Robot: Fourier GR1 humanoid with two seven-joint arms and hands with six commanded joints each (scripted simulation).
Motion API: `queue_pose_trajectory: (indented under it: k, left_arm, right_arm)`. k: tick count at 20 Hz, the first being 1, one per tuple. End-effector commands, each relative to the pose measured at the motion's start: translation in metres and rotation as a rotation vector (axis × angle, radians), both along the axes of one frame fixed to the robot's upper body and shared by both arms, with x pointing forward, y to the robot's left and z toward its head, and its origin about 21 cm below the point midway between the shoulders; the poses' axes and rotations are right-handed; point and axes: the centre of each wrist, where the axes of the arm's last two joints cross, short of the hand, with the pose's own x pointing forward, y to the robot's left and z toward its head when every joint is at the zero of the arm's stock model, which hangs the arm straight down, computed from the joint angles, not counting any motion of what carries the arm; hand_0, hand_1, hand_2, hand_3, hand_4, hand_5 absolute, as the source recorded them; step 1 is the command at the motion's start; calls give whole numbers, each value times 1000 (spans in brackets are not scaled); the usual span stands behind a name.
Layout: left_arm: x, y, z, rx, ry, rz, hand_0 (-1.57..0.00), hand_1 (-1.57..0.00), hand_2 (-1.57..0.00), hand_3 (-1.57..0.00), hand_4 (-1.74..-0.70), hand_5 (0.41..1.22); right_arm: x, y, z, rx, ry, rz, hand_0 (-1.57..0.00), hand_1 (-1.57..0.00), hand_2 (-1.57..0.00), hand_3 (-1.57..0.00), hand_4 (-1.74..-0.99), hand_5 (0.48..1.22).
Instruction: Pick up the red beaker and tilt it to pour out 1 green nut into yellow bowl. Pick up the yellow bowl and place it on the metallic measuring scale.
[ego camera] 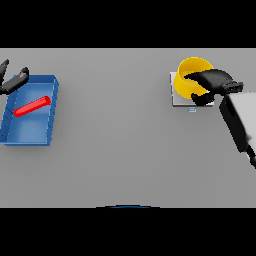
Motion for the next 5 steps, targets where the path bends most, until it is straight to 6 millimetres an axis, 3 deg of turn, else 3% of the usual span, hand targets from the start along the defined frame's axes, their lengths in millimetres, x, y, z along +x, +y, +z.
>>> queue_pose_trajectory:
  k: [1,5]
  left_arm:
    - [2,1,0,-1,1,2,1,1,1,1,-836,753]
    - [1,-3,-2,-4,-3,-15,1,1,1,1,-833,760]
  right_arm:
    - [1,-1,1,-6,4,-1,-158,-155,-122,-105,-1422,811]
    - [-1,-2,-4,-21,26,-13,-64,-63,-50,-42,-1390,779]
